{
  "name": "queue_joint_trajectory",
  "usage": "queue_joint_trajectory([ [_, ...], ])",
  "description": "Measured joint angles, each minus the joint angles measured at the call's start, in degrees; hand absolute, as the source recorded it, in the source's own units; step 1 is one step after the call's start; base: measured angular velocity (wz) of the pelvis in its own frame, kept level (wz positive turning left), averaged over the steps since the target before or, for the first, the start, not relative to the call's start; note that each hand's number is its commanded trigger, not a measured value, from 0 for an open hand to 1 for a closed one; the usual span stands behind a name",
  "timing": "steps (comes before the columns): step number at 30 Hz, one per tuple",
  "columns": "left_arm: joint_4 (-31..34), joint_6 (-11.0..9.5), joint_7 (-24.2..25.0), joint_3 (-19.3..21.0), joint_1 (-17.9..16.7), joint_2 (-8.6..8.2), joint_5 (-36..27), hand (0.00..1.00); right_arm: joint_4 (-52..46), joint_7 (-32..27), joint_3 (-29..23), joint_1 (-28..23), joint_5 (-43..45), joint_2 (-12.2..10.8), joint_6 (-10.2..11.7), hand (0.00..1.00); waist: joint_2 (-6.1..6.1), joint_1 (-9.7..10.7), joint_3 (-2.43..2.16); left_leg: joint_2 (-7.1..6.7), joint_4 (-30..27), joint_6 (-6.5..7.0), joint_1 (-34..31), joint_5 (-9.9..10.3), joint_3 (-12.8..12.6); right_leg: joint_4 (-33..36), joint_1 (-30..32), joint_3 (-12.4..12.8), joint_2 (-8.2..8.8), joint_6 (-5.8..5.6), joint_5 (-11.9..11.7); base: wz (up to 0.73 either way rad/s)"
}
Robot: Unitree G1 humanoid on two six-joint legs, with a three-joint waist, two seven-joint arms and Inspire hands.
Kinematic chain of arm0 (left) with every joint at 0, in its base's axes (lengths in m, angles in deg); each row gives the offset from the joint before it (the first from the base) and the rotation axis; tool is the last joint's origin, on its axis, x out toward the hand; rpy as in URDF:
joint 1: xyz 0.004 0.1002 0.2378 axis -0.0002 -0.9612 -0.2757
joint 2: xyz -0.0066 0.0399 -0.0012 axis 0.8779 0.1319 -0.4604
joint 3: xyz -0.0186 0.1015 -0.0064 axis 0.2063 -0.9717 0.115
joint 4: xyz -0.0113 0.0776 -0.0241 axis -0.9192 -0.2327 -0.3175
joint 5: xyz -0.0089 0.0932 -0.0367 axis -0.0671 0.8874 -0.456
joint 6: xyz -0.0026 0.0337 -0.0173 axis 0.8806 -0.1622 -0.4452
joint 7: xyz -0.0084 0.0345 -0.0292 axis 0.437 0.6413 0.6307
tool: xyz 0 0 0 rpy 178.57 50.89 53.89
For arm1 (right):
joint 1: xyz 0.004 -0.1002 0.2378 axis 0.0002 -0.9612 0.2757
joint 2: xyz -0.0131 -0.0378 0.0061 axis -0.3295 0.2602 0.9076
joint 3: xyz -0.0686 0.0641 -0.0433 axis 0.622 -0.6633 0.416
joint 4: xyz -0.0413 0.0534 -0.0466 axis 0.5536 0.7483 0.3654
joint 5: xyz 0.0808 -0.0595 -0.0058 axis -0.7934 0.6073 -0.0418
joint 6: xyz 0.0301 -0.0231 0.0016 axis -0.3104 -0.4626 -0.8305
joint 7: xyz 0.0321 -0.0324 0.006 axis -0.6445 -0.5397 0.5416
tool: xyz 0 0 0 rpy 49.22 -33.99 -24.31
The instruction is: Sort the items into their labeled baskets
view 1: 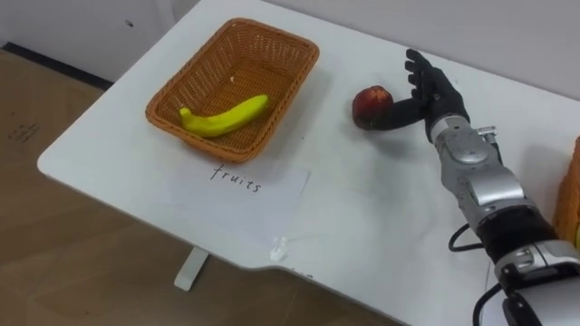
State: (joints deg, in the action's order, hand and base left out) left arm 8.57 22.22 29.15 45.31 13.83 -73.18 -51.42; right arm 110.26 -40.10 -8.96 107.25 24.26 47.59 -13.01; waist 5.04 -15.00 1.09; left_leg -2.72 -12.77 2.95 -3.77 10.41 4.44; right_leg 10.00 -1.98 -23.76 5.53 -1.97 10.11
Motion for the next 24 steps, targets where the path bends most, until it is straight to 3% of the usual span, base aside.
queue_joint_trajectory([
  [11, 0.25, 0.04, 1.31, 0.03, 1.00, 0.14, 0.05, 0.00, 0.01, 0.00, 0.00, 0.00, 2.26, 0.00, 0.00, 0.00, -0.04, -1.50, 0.01, -0.02, 0.03, 0.00, -0.69, 0.00, 0.12, -0.16, 0.46, -0.16, -0.04, -0.01, 0.00, 0.02],
  [24, 0.32, 0.96, 1.56, 0.04, 0.93, 0.44, 0.04, 0.00, 0.01, 0.00, 0.00, 0.01, 4.56, 0.01, -0.02, 0.00, -0.18, -1.25, -0.03, -0.04, -0.07, 0.00, -1.22, 0.00, 0.36, -0.16, 0.86, -0.13, -0.05, -0.01, 0.00, 0.00],
])
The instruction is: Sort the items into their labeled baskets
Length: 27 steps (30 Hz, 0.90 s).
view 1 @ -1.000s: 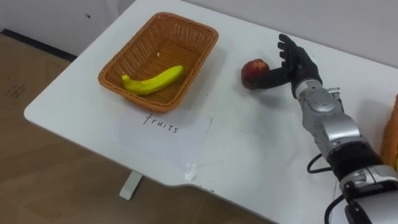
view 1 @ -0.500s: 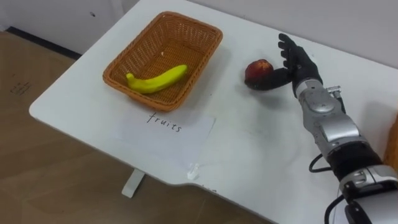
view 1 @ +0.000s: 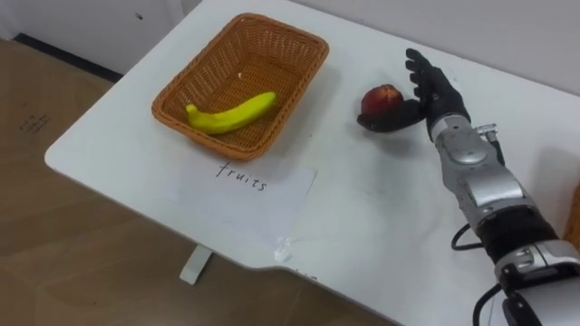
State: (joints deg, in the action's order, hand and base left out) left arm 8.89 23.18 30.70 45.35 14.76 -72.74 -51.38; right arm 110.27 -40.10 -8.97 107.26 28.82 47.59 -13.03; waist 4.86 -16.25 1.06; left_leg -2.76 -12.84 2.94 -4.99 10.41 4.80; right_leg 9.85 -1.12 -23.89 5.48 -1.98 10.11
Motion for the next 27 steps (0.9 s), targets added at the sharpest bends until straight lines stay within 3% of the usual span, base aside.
queue_joint_trajectory([
  [16, -0.30, 1.08, 2.58, -0.17, -0.07, 0.13, -0.15, 0.00, 4.85, 2.31, 0.22, 0.83, 0.42, 0.13, 0.05, 0.00, -0.32, -0.18, 0.09, -0.03, -0.16, 0.00, -0.07, 0.00, 0.13, -0.02, -0.02, -0.15, 0.04, 0.00, 0.00, 0.00],
  [21, -0.49, 1.14, 2.35, -0.86, -0.16, 0.18, -0.30, 0.00, 5.67, 2.51, 2.45, 0.84, 3.50, 1.25, 0.05, 0.00, -0.22, -1.07, 0.15, -0.03, -0.15, 0.00, 0.18, 0.00, 0.16, 0.00, -0.27, -0.09, 0.03, 0.00, 0.00, 0.00],
  [27, -2.43, 1.46, 2.08, -1.42, -0.25, 0.23, -4.66, 0.00, 8.71, 3.32, 4.09, 2.62, 6.22, 1.56, -0.04, 0.00, 0.35, -1.54, 0.44, 0.06, 0.16, -0.01, 0.51, 0.02, 0.27, -0.03, -0.56, -0.04, -0.14, 0.01, -0.01, 0.00],
])
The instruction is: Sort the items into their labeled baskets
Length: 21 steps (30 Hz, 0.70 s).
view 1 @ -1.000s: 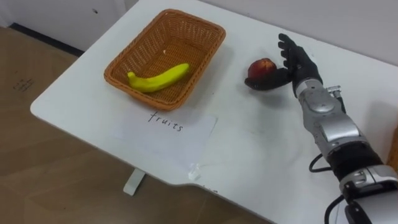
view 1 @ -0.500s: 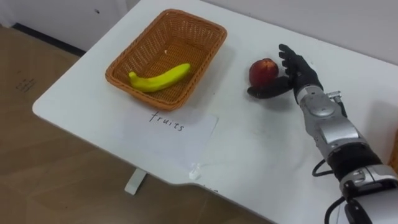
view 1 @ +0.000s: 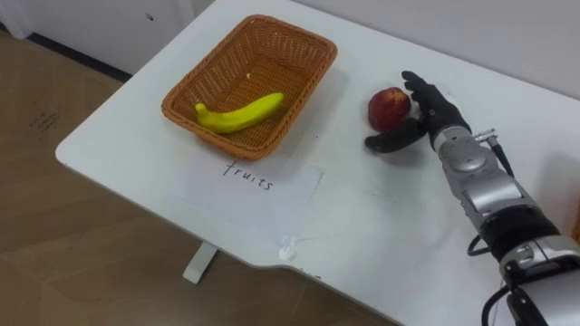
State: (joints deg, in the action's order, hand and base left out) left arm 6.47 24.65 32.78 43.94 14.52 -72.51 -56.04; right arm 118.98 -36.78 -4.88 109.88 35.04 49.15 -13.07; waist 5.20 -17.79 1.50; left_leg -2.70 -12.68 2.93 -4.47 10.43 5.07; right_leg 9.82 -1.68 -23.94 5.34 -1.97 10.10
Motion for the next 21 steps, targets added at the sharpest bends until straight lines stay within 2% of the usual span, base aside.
queue_joint_trajectory([
  [3, -0.12, 0.16, 0.00, -1.08, -0.17, 0.17, -0.69, 0.00, 0.39, 0.39, 0.40, 0.35, -0.04, 0.05, -0.02, 0.00, 0.05, 0.00, 0.02, 0.00, -0.02, -0.01, 0.00, 0.01, 0.03, -0.03, -0.17, -0.06, -0.02, 0.01, -0.01, 0.00],
  [16, -0.07, 0.16, 0.00, -1.16, -0.12, 0.44, -2.15, 0.00, 0.34, 0.46, 0.52, 0.35, 0.81, 0.05, -0.07, 0.00, 0.07, -0.01, -0.02, 0.01, -0.08, -0.01, 0.10, 0.01, 0.04, -0.05, -0.19, -0.03, -0.05, 0.01, -0.01, 0.00],
  [21, 0.16, 0.21, 0.00, -1.76, -0.11, 0.47, -2.16, 0.00, 0.20, 0.18, 0.53, 1.20, 5.05, 0.04, -1.28, 0.00, 0.11, 0.00, -0.10, 0.01, -0.07, -0.01, -0.07, 0.01, 0.03, -0.04, 0.02, -0.20, -0.07, 0.01, -0.01, 0.00],
])
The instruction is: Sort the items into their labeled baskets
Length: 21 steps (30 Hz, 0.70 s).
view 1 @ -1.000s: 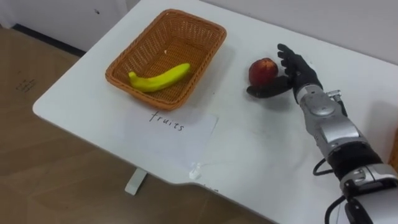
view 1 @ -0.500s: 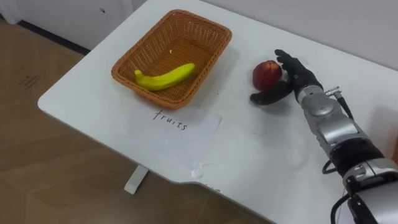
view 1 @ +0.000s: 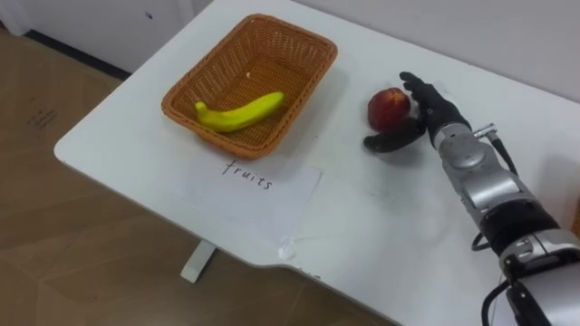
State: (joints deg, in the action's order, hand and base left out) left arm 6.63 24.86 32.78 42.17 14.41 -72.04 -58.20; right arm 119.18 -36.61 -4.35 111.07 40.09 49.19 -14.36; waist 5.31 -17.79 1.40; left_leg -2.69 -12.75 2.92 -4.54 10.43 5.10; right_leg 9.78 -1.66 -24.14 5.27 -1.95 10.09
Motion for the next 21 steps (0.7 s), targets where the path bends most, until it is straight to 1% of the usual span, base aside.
queue_joint_trajectory([
  [8, 0.35, -0.01, -0.17, -0.44, 0.02, 0.01, 0.02, 0.00, 0.03, -0.39, 0.01, 0.29, 0.00, 0.00, 0.00, 0.00, -0.06, -0.08, -0.06, -0.01, -0.04, 0.00, -0.05, 0.00, 0.00, -0.02, 0.05, 0.00, 0.01, 0.00, 0.00, 0.00],
  [10, 0.50, -0.01, -0.20, -0.44, 0.02, 0.01, 0.02, 0.00, 0.04, -0.39, 0.01, 0.29, 0.00, -0.01, 0.00, 1.00, -0.09, -0.10, -0.06, 0.00, -0.04, 0.00, -0.05, -0.01, 0.00, -0.01, 0.05, 0.00, 0.01, 0.00, 0.00, 0.00],
  [16, 0.68, 0.11, -0.14, -0.38, 0.03, 0.03, 0.01, 0.00, 0.28, -0.44, 0.34, 0.29, 0.48, 0.04, -0.07, 1.00, -0.09, -0.32, -0.07, 0.02, -0.01, 0.00, 0.05, 0.00, -0.13, -0.01, 0.05, 0.35, 0.01, 0.00, 0.00, -0.01],
  [21, 0.57, 0.11, 0.13, -0.41, 0.16, 0.05, 0.02, 0.00, 0.24, -1.09, 0.86, 0.31, 2.11, 1.98, -0.09, 1.00, 0.09, -1.61, -0.13, 0.02, 0.02, 0.00, 0.16, 0.00, -0.16, 0.01, -0.04, 0.42, 0.02, 0.00, 0.00, 0.00],
])
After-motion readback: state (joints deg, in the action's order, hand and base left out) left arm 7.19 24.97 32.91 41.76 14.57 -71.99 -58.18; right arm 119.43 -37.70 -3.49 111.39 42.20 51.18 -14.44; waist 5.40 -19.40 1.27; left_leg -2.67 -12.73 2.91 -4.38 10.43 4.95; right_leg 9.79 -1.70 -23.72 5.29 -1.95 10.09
